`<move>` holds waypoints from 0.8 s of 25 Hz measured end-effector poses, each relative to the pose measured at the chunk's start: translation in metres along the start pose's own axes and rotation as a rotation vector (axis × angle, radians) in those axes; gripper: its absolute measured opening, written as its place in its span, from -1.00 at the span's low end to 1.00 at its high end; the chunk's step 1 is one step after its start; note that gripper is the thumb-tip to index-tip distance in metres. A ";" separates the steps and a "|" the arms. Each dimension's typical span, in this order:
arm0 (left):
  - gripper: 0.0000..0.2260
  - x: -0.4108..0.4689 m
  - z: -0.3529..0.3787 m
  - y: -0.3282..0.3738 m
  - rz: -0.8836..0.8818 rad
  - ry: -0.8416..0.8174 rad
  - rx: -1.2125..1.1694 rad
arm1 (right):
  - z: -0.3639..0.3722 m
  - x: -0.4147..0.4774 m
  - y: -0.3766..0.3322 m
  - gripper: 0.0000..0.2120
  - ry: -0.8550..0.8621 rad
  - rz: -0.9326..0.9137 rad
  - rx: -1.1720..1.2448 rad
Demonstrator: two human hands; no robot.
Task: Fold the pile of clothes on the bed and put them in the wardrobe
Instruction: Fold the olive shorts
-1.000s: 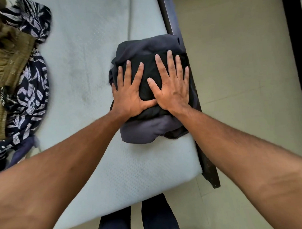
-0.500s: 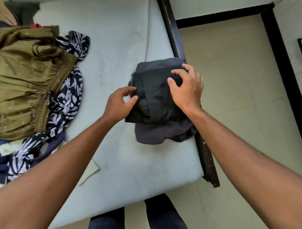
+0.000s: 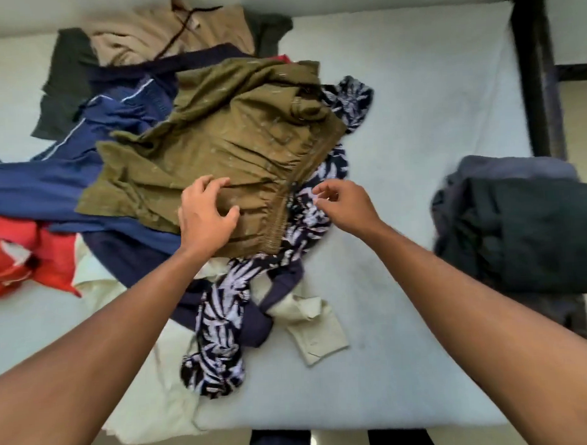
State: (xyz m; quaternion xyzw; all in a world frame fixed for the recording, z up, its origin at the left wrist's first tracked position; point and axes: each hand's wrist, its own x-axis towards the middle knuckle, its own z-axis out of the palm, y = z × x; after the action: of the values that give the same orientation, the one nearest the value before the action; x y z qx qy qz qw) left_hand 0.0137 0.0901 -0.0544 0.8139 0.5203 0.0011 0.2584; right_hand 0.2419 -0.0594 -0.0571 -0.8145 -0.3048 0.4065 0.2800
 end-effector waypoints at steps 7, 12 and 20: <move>-0.38 0.015 0.022 -0.038 -0.022 -0.050 -0.022 | 0.089 0.058 -0.041 -0.63 0.356 0.264 0.181; -0.42 -0.009 0.039 0.000 0.247 0.113 0.031 | 0.080 0.065 -0.042 -0.43 0.564 0.306 0.564; -0.38 -0.014 0.060 0.050 0.097 -0.201 0.211 | 0.019 0.109 -0.050 -0.68 0.643 0.482 0.989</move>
State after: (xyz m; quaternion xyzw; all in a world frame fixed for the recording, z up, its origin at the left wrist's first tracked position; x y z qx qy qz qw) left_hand 0.0655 0.0372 -0.0816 0.8568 0.4489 -0.1228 0.2219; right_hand 0.2654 0.0559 -0.0851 -0.7161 0.2099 0.2861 0.6010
